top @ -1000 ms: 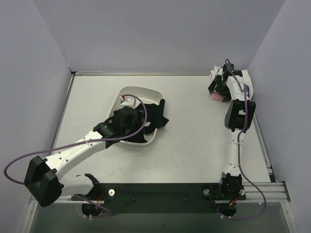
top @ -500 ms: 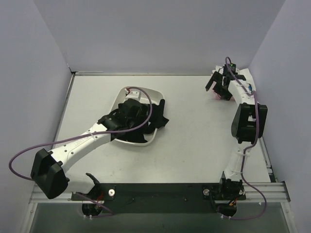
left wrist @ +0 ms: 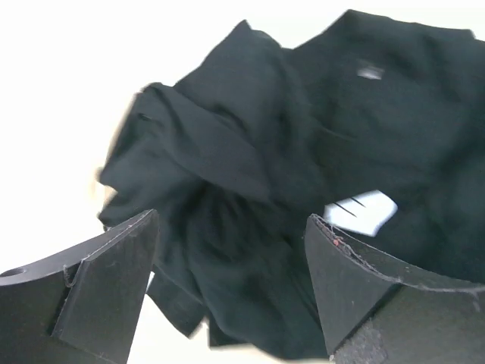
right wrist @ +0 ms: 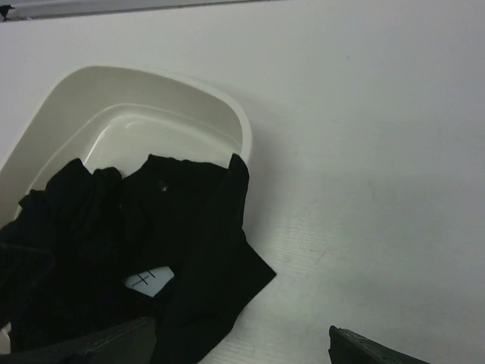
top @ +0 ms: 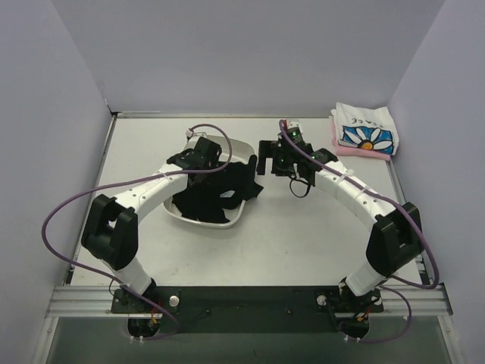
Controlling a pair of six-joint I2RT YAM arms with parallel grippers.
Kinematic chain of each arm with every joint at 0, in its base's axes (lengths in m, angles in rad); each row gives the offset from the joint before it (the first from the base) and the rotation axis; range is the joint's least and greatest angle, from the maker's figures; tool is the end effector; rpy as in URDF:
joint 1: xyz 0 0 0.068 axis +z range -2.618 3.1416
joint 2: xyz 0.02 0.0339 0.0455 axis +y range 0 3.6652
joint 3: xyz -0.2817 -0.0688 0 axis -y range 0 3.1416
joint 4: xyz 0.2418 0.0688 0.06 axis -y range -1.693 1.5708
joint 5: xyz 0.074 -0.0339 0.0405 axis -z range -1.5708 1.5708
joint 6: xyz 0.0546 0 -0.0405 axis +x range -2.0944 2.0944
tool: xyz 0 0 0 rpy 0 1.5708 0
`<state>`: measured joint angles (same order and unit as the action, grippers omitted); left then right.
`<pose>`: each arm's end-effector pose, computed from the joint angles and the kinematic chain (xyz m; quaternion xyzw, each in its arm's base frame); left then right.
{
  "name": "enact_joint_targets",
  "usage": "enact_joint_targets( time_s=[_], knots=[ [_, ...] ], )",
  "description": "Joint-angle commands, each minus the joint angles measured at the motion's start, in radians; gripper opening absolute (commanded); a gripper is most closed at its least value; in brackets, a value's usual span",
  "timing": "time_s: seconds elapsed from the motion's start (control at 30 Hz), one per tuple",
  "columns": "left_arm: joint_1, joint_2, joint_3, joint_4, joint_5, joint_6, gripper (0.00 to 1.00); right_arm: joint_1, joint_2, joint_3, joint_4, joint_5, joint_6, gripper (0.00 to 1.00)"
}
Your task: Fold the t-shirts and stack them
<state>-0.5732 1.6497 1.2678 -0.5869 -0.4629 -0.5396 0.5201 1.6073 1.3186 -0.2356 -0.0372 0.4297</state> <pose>0.3144 -0.1739 0.2586 -0.0524 0.9306 0.0336 0.3607 0.3378 0.1958 0.3193 -0.0484 0.8647 0.2428 0.4370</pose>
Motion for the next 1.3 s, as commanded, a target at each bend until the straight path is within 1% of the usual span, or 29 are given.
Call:
enact_joint_targets(
  time_s=[0.0, 0.17, 0.33, 0.37, 0.43, 0.47, 0.5, 0.53, 0.57, 0.6, 0.7, 0.8, 0.83, 0.9, 0.93, 0.97, 1.0, 1.07, 1.1, 1.17, 1.2, 1.23, 1.27],
  knots=[
    [0.053, 0.064, 0.061, -0.022, -0.030, -0.017, 0.87, 0.053, -0.096, -0.099, -0.005, 0.114, -0.032, 1.00],
    [0.073, 0.186, 0.096, 0.001, -0.011, -0.008, 0.87, 0.101, -0.207, -0.206, 0.002, 0.111, -0.026, 1.00],
    [0.075, 0.287, 0.113, 0.012, -0.014, -0.016, 0.87, 0.133, -0.314, -0.255, -0.019, 0.143, -0.029, 1.00],
    [0.075, 0.300, 0.113, 0.013, -0.011, -0.022, 0.86, 0.136, -0.329, -0.259, -0.031, 0.146, -0.032, 1.00],
    [0.075, 0.329, 0.099, 0.024, 0.000, -0.028, 0.81, 0.139, -0.369, -0.272, -0.037, 0.157, -0.037, 1.00],
    [0.075, 0.338, 0.096, 0.032, 0.010, -0.036, 0.77, 0.141, -0.379, -0.277, -0.045, 0.160, -0.039, 1.00],
    [0.075, 0.346, 0.091, 0.035, 0.015, -0.039, 0.50, 0.141, -0.400, -0.285, -0.048, 0.164, -0.040, 1.00],
    [0.075, 0.361, 0.088, 0.041, 0.023, -0.039, 0.30, 0.141, -0.409, -0.289, -0.051, 0.168, -0.039, 1.00],
    [0.075, 0.369, 0.087, 0.036, 0.024, -0.051, 0.07, 0.143, -0.417, -0.294, -0.056, 0.169, -0.037, 1.00],
    [0.073, 0.375, 0.087, 0.035, 0.027, -0.057, 0.00, 0.143, -0.426, -0.298, -0.057, 0.169, -0.036, 1.00],
    [0.061, 0.372, 0.081, 0.036, 0.038, -0.056, 0.00, 0.146, -0.458, -0.318, -0.065, 0.171, -0.034, 1.00],
    [0.023, 0.294, 0.114, 0.006, 0.017, -0.051, 0.00, 0.147, -0.489, -0.343, -0.074, 0.181, -0.031, 1.00],
    [0.009, 0.232, 0.134, -0.005, -0.020, -0.046, 0.00, 0.147, -0.500, -0.358, -0.076, 0.181, -0.029, 1.00],
    [-0.040, 0.156, 0.258, -0.065, -0.042, -0.013, 0.00, 0.149, -0.526, -0.372, -0.077, 0.183, -0.023, 1.00],
    [-0.056, 0.138, 0.327, -0.124, -0.043, -0.005, 0.00, 0.149, -0.532, -0.383, -0.083, 0.183, -0.020, 1.00],
    [-0.088, 0.125, 0.393, -0.151, -0.046, 0.022, 0.00, 0.150, -0.540, -0.389, -0.087, 0.183, -0.016, 1.00],
    [-0.109, 0.108, 0.542, -0.178, -0.052, 0.038, 0.00, 0.153, -0.556, -0.397, -0.088, 0.192, -0.014, 1.00],
    [-0.146, 0.113, 0.699, -0.255, -0.069, 0.085, 0.00, 0.162, -0.579, -0.423, -0.099, 0.201, -0.008, 1.00],
    [-0.183, 0.131, 0.876, -0.278, -0.066, 0.104, 0.00, 0.166, -0.605, -0.432, -0.103, 0.209, 0.001, 1.00],
    [-0.220, 0.160, 1.052, -0.335, -0.048, 0.150, 0.00, 0.170, -0.638, -0.458, -0.117, 0.233, 0.010, 1.00],
    [-0.249, 0.194, 1.129, -0.346, -0.027, 0.167, 0.00, 0.173, -0.670, -0.464, -0.125, 0.249, 0.020, 1.00],
    [-0.266, 0.212, 1.276, -0.369, 0.019, 0.182, 0.00, 0.176, -0.685, -0.469, -0.145, 0.285, 0.021, 1.00],
    [-0.278, 0.226, 1.329, -0.369, 0.055, 0.191, 0.00, 0.181, -0.704, -0.472, -0.157, 0.304, 0.026, 1.00]
  ],
)
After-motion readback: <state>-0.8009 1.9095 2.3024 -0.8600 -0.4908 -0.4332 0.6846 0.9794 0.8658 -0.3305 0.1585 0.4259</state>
